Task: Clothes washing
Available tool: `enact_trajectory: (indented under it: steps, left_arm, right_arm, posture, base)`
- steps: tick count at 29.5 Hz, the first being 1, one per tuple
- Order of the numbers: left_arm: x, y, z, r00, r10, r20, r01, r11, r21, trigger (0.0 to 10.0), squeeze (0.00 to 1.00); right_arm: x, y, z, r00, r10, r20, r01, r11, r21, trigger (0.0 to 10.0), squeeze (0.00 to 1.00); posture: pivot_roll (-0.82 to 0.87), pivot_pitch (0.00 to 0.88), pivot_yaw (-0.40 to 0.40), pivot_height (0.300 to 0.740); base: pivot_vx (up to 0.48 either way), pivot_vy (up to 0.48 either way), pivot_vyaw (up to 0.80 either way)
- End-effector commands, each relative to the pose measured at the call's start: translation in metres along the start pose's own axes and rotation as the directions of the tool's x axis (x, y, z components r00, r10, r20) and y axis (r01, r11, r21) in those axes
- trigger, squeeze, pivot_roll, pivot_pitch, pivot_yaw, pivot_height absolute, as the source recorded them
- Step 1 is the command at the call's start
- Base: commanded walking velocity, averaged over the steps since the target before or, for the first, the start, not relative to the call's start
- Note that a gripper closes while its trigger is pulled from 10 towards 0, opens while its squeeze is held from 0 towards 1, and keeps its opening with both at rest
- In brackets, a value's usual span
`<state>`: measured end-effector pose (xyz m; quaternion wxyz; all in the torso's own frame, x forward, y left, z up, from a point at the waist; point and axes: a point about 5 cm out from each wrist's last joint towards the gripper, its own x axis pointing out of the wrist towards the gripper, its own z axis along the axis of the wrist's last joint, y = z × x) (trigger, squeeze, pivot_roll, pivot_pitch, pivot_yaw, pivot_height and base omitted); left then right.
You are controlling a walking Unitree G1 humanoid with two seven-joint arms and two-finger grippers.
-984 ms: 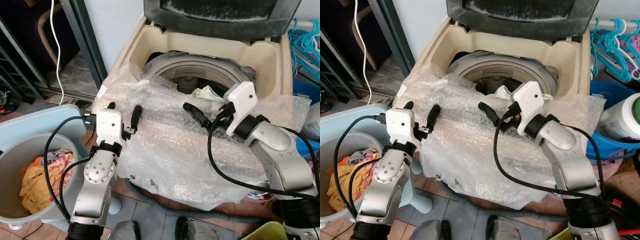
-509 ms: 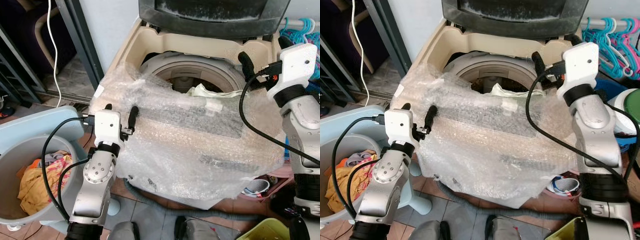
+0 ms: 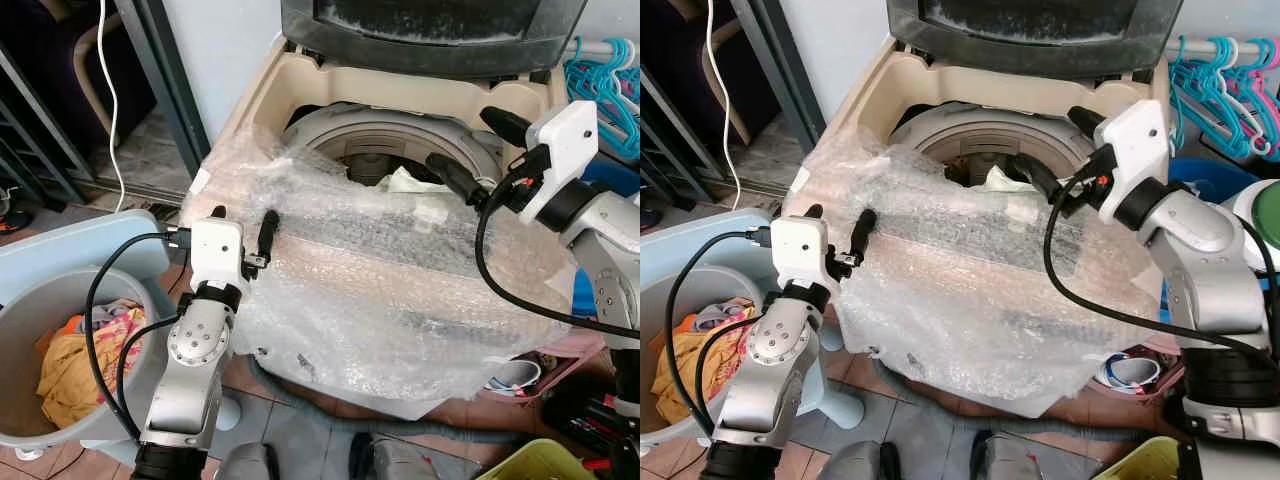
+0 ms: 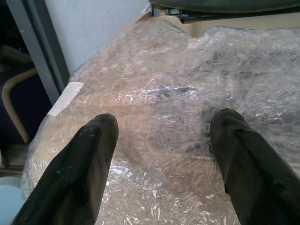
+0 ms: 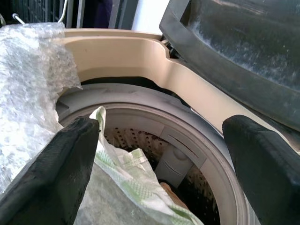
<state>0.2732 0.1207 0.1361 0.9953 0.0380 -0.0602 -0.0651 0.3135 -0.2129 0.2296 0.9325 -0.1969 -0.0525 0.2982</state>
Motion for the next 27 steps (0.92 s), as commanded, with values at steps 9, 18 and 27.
enact_trajectory:
  steps: [9, 18, 27]
  left_arm:
    - [-0.001, 0.004, -0.008, 0.999, 0.002, -0.041, -0.002, 1.0, 0.017, 10.0, 0.0]
    - [-0.001, 0.004, -0.008, 0.999, 0.005, -0.039, -0.004, 1.0, 0.017, 10.0, 0.0]
    - [0.005, 0.003, -0.007, 0.999, 0.002, -0.033, -0.002, 1.0, 0.009, 10.0, 0.0]
  right_arm:
    - [0.005, -0.004, -0.027, 0.981, -0.109, -0.16, 0.093, 0.99, -0.107, 10.0, 0.0]
    - [0.012, 0.002, 0.023, 0.916, -0.343, 0.209, 0.349, 0.937, 0.009, 10.0, 0.0]
    - [0.016, 0.054, 0.021, 0.908, -0.342, 0.243, 0.311, 0.937, 0.16, 10.0, 0.0]
  posture:
    - [-0.07, 0.105, 0.021, 0.74]
    - [-0.07, 0.097, 0.022, 0.74]
    - [-0.09, 0.09, 0.031, 0.74]
  base:
    - [0.0, 0.0, 0.0]
    - [0.0, 0.0, 0.0]
    - [0.0, 0.0, 0.0]
